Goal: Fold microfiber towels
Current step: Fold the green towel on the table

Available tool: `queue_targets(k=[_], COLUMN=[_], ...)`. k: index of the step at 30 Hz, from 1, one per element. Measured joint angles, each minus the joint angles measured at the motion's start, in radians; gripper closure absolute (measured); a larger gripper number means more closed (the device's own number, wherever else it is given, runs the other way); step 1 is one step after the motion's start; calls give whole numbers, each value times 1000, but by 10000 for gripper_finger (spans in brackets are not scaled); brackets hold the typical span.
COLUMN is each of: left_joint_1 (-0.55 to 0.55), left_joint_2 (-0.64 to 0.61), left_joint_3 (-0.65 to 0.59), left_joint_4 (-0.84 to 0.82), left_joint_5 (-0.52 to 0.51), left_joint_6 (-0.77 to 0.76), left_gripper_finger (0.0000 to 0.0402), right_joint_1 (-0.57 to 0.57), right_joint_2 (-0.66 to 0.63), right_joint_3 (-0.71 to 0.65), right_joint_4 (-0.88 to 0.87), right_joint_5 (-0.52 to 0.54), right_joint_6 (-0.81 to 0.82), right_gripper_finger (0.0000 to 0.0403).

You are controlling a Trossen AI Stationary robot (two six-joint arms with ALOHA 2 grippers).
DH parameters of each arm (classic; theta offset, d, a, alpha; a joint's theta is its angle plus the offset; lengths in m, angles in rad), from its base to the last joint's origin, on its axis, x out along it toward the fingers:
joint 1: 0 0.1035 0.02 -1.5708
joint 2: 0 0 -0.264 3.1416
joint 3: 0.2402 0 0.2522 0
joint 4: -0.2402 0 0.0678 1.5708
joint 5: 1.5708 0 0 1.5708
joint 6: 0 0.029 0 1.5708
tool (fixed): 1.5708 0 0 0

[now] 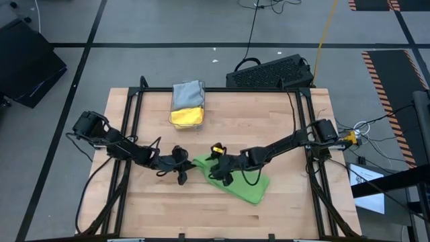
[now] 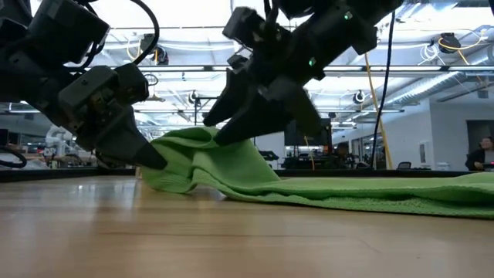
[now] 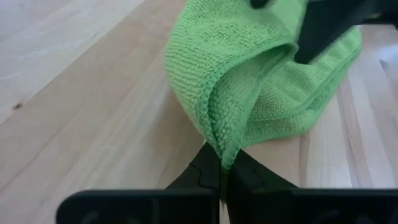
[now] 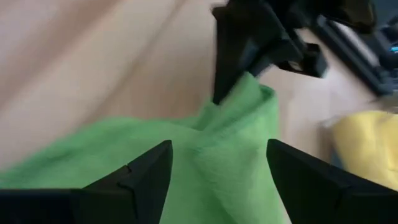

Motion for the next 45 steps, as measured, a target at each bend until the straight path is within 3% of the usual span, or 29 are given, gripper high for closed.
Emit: queue_targets(k=[7,11,15,20,25,28,32,36,41,45], left_joint_1=[0,0,0,0,0,-22,-73,-134,-193,-219], left_joint_2=[0,0,0,0,-92,-196,-288,-296,-278,-278], left_joint_3=[0,0,0,0,27,102,279,481,702,829], left_joint_4=[0,0,0,0,-33,-211,-584,-854,-1082,-1126], left_joint_5=[0,0,0,0,48,47,-6,-44,-76,-44], left_joint_6=[0,1,0,1,4,48,87,117,166,240], left_gripper_finger=[396,398,396,394,398,396,398,393,398,394], right_joint_1=[7,6,6,2,10,37,97,201,339,411], right_joint_2=[27,57,63,58,-23,-127,-235,-303,-316,-316], right_joint_3=[0,1,1,0,0,3,1,2,66,105], right_joint_4=[26,76,133,130,86,34,-39,-10,11,15], right_joint_5=[80,42,44,66,119,123,134,271,436,464], right_joint_6=[-147,-200,-187,-177,-123,-65,50,118,217,311], right_gripper_finger=[180,211,265,379,392,399,399,400,401,402])
